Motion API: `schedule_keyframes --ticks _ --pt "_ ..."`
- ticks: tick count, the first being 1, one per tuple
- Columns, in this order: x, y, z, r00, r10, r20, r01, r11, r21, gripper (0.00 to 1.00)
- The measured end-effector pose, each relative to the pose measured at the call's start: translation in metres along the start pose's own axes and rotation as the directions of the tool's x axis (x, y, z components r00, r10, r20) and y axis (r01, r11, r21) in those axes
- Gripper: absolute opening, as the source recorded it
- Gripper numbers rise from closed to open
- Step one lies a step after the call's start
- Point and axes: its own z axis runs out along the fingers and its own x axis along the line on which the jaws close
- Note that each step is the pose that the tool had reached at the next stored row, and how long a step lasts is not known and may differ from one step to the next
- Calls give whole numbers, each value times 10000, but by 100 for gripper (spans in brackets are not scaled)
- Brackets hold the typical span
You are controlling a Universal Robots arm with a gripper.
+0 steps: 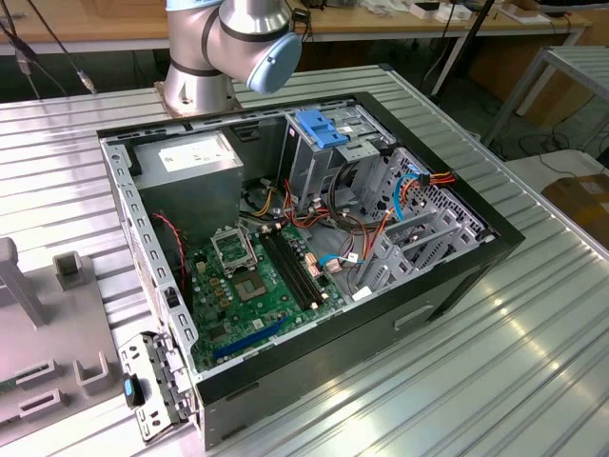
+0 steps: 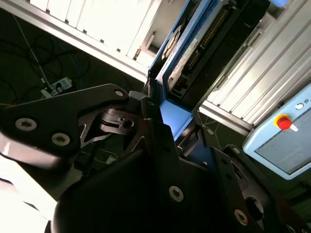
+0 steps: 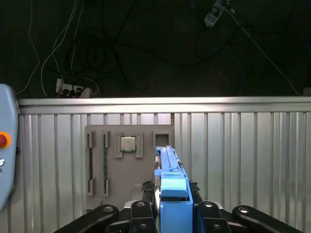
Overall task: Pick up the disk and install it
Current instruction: 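Pick up the disk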
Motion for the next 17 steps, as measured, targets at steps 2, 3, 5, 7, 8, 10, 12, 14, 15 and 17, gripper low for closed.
schedule_keyframes --ticks 2,3,5,7,8,10,12,14,15,17 --pt "0 0 -30 10000 0 0 0 10000 0 37" --pt "0 -1 -44 10000 0 0 0 10000 0 37" --pt "0 -1 -78 10000 0 -1 0 10000 -2 37" --pt "1 -1 -109 10000 0 0 0 10000 -1 37" --pt "1 -1 -125 10000 0 -1 0 10000 -1 37" --pt "1 -1 -153 10000 0 0 0 10000 0 37" --pt "2 -2 -231 10000 0 0 0 10000 0 37" --pt "3 -3 -354 10000 0 0 0 10000 0 37" --pt "3 -4 -417 10000 0 0 0 10000 0 37" --pt "4 -5 -540 10000 0 0 0 10000 0 37"
